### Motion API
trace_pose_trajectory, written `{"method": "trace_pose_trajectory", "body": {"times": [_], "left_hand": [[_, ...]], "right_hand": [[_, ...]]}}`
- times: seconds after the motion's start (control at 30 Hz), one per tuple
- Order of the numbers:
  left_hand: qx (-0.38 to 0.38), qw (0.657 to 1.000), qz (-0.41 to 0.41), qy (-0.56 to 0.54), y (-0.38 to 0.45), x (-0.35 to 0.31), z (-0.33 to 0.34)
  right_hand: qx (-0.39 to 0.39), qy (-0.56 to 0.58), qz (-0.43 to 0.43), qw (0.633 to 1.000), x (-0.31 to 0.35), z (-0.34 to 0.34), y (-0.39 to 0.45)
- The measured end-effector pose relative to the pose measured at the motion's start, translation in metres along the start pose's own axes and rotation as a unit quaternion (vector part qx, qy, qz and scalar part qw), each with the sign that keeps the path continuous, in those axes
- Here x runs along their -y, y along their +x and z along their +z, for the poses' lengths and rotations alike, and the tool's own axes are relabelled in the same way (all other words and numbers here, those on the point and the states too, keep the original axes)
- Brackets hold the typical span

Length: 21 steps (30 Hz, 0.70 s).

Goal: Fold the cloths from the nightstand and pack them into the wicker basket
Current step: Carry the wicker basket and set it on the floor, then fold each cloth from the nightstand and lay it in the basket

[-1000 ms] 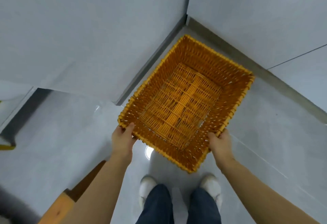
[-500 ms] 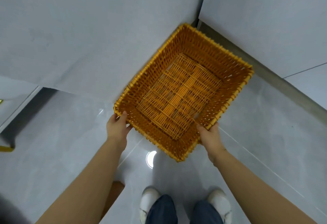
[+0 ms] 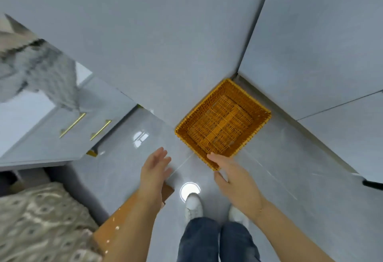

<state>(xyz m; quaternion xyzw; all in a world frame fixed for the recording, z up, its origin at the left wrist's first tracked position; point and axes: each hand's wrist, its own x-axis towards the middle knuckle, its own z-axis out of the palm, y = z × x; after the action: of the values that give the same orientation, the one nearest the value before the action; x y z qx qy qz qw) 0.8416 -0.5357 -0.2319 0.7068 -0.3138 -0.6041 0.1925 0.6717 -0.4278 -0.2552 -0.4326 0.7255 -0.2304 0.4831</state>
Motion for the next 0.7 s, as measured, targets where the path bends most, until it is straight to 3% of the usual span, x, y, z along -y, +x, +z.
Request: {"method": "trace_pose_trajectory", "body": {"times": [0.17,0.37,0.7], "left_hand": [[-0.040,0.995,0.088,-0.016,-0.142,-0.090,-0.046],[-0.045,0.981,0.181,-0.059,-0.287,-0.157,-0.110],[-0.131,0.947,0.258,-0.143,-0.369,-0.174,-0.227]], "right_hand": [[0.041,-0.060,-0.134,0.988,0.149,-0.064,-0.070],[0.048,-0.094,-0.241,0.965,0.279,-0.121,-0.139],[0.174,-0.057,-0.300,0.936,0.405,-0.068,-0.207]]}}
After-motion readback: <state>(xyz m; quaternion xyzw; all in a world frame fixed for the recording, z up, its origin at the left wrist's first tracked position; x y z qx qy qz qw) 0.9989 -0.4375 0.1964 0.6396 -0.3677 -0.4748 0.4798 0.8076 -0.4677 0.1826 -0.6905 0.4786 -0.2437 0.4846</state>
